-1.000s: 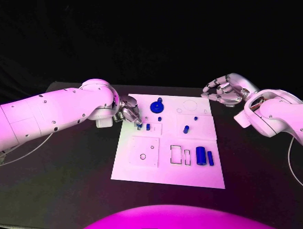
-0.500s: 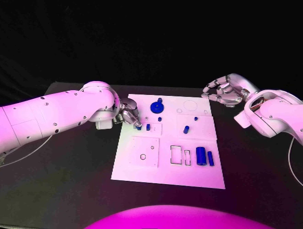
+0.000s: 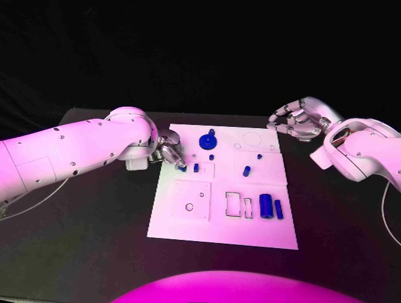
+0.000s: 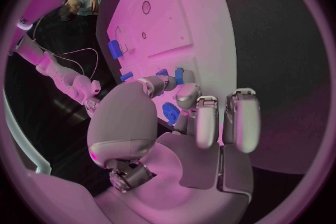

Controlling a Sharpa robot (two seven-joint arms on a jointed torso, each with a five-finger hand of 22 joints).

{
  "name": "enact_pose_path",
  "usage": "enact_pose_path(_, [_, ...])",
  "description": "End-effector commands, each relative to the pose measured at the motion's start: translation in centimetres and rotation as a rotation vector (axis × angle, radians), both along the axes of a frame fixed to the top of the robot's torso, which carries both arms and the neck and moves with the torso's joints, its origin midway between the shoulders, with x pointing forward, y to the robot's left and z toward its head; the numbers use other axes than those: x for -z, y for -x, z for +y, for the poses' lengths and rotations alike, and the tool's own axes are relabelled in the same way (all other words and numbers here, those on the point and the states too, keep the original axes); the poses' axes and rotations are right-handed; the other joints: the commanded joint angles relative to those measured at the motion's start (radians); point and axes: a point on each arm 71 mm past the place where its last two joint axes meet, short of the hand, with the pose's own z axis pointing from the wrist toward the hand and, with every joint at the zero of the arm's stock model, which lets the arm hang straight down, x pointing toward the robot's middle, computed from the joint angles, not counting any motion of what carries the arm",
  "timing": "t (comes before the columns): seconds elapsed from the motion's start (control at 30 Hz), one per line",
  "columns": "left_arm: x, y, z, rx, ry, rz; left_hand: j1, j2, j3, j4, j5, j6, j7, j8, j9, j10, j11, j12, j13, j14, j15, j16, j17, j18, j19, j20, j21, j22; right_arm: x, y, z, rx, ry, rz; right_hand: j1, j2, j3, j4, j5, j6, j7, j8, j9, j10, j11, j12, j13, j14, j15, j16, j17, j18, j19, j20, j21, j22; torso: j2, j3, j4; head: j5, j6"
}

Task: Assemble the parts on the task board

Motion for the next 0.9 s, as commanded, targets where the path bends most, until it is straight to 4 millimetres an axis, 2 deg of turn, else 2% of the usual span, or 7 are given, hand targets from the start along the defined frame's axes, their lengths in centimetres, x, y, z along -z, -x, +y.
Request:
enact_pose_path(0.03, [0.18, 0.05, 0.02, 0.002, -0.018, 0.006, 0.01, 0.004, 0.163, -0.171, 0.007, 0.003, 0.0, 0.003, 0.0, 0.006, -0.003, 0.006, 0.001, 0.104, -0.009, 0.004, 0.259, -0.007, 0.057, -0.007, 0.005, 0.141, 0.06, 0.06, 0.13, -0.016, 0.002, 0.002, -0.003, 0.004, -0.002, 0.006, 0.007, -0.009, 0.0, 0.004, 0.001, -0.003, 0.001, -0.002, 0.0, 0.043, 0.003, -0.004, 0.075, 0.001, -0.005, 0.001, 0.006, 0.003, 0.0, -0.0004, 0.0002, 0.0, 0.0])
enact_pose_path(0.4, [0.23, 0.22, -0.28, 0.019, -0.019, 0.016, 0.01, 0.003, 0.162, -0.171, 0.011, 0.004, 0.0, 0.004, 0.001, 0.009, -0.003, 0.009, 0.005, 0.105, -0.009, 0.005, 0.26, -0.007, 0.057, -0.007, 0.006, 0.143, 0.09, 0.08, 0.15, -0.018, 0.002, 0.004, -0.003, 0.004, -0.002, 0.006, 0.007, -0.009, 0.0, 0.004, 0.001, -0.003, 0.001, -0.002, 0.0, 0.043, 0.003, -0.004, 0.075, 0.001, -0.005, 0.001, 0.006, 0.003, 0.0, -0.0003, -0.0002, 0.0, 0.0])
enact_pose_path(0.9, [0.38, 0.41, -0.78, 0.03, -0.021, 0.021, 0.003, -0.001, 0.152, -0.168, 0.033, 0.01, -0.003, 0.008, 0.006, 0.018, -0.005, 0.015, 0.015, 0.106, -0.01, 0.007, 0.263, -0.009, 0.06, -0.008, 0.01, 0.148, 0.11, 0.09, 0.13, -0.017, 0.002, 0.004, -0.003, 0.004, -0.002, 0.006, 0.007, -0.009, 0.0, 0.004, 0.001, -0.003, 0.001, -0.002, 0.0, 0.043, 0.003, -0.004, 0.075, 0.001, -0.005, 0.001, 0.006, 0.003, 0.0, -0.0005, -0.0012, 0.0, -0.001])
